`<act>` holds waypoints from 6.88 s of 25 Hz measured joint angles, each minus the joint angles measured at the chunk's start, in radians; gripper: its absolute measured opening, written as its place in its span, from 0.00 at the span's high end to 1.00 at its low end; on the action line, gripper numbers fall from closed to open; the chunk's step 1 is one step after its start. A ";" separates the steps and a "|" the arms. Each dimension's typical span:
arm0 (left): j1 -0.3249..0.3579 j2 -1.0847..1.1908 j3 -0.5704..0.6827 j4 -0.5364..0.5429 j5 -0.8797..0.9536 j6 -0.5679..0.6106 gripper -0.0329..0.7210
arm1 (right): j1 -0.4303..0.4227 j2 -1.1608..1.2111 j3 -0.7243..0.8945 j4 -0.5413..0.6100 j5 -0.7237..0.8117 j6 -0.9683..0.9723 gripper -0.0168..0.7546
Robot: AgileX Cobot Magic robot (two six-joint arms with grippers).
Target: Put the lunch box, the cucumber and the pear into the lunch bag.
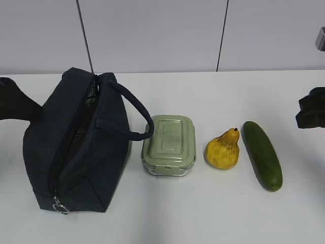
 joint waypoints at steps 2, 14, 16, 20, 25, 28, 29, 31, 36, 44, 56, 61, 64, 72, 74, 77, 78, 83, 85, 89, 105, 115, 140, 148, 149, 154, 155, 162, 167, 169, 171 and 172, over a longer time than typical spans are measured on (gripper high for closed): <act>0.000 0.018 -0.010 0.000 0.016 0.006 0.59 | -0.002 0.029 -0.019 0.002 0.007 0.000 0.41; 0.000 0.098 -0.020 -0.005 0.100 0.021 0.56 | -0.002 0.199 -0.087 0.021 0.009 -0.003 0.41; 0.000 0.121 -0.021 -0.012 0.101 0.021 0.57 | -0.002 0.220 -0.087 0.021 0.005 -0.003 0.41; 0.000 0.146 -0.024 -0.025 0.100 0.021 0.78 | -0.002 0.269 -0.100 0.021 -0.009 -0.004 0.41; 0.000 0.146 -0.025 -0.026 0.096 0.021 0.97 | -0.002 0.356 -0.153 0.028 -0.011 -0.004 0.41; 0.000 0.146 -0.025 -0.026 0.094 0.021 0.97 | -0.002 0.412 -0.195 0.043 -0.013 -0.008 0.40; 0.000 0.146 -0.025 -0.026 0.094 0.021 0.97 | -0.002 0.429 -0.210 0.051 -0.015 -0.013 0.38; 0.000 0.146 -0.025 -0.026 0.094 0.021 0.97 | -0.002 0.468 -0.236 0.058 -0.015 -0.027 0.34; 0.000 0.146 -0.025 -0.025 0.094 0.021 0.98 | -0.002 0.549 -0.284 0.070 -0.015 -0.035 0.28; 0.000 0.146 -0.025 -0.025 0.094 0.021 0.98 | -0.002 0.694 -0.311 0.072 0.027 -0.048 0.28; 0.000 0.146 -0.025 -0.023 0.094 0.021 0.98 | -0.002 0.530 -0.377 0.092 0.093 -0.059 0.48; 0.000 0.146 -0.025 -0.022 0.093 0.021 0.98 | 0.034 0.422 -0.516 0.387 0.164 -0.229 0.48; 0.000 0.146 -0.025 -0.022 0.093 0.021 0.98 | 0.123 0.422 -0.596 0.648 0.192 -0.364 0.48; 0.000 0.146 -0.025 -0.022 0.092 0.021 0.98 | 0.422 0.561 -0.695 1.129 0.032 -0.688 0.48; 0.000 0.146 -0.025 -0.022 0.092 0.021 0.98 | 0.454 0.610 -0.706 1.208 -0.005 -0.740 0.48; 0.000 0.146 -0.025 -0.022 0.092 0.021 0.98 | 0.470 0.688 -0.712 1.310 -0.030 -0.812 0.48; 0.000 0.146 -0.025 -0.022 0.092 0.021 0.98 | 0.470 0.707 -0.712 1.334 -0.036 -0.831 0.48; 0.000 0.146 -0.025 -0.022 0.092 0.021 0.98 | 0.470 0.784 -0.712 1.340 -0.046 -0.856 0.48; 0.000 0.146 -0.025 -0.022 0.092 0.022 0.98 | 0.470 0.792 -0.713 1.291 -0.037 -0.848 0.48; 0.000 0.146 -0.025 -0.022 0.092 0.022 0.98 | 0.470 0.795 -0.715 1.123 -0.016 -0.757 0.48; 0.000 0.146 -0.026 -0.022 0.091 0.022 0.98 | 0.470 0.795 -0.804 0.792 0.220 -0.555 0.20; 0.000 0.146 -0.026 -0.022 0.091 0.022 0.98 | 0.466 0.766 -1.032 0.328 0.359 -0.301 0.20; 0.001 0.146 -0.026 -0.016 0.089 0.022 0.98 | 0.082 0.704 -0.636 0.281 0.434 -0.301 0.22; 0.001 0.146 -0.026 -0.015 0.089 0.022 0.98 | 0.082 0.766 -0.635 0.313 0.422 -0.314 0.24; 0.001 0.146 -0.026 -0.015 0.089 0.022 0.98 | 0.082 0.767 -0.634 0.306 0.426 -0.314 0.26; 0.001 0.146 -0.026 -0.015 0.089 0.022 0.98 | 0.082 0.767 -0.634 0.273 0.446 -0.305 0.65; 0.001 0.146 -0.026 -0.015 0.089 0.022 0.98 | 0.082 0.763 -0.634 0.271 0.446 -0.300 0.67; 0.001 0.146 -0.026 -0.014 0.089 0.022 0.98 | 0.081 0.571 -0.661 0.364 0.430 -0.340 0.69; 0.001 0.146 -0.026 -0.014 0.089 0.022 0.98 | 0.180 0.482 -0.750 0.688 0.424 -0.540 0.69; 0.001 0.146 -0.026 -0.014 0.089 0.022 0.98 | 0.260 0.485 -0.773 0.730 0.388 -0.583 0.69; 0.001 0.146 -0.026 -0.014 0.089 0.022 0.98 | 0.339 0.501 -0.786 0.745 0.334 -0.613 0.69; 0.001 0.146 -0.026 -0.014 0.089 0.022 0.98 | 0.376 0.514 -0.794 0.750 0.304 -0.627 0.69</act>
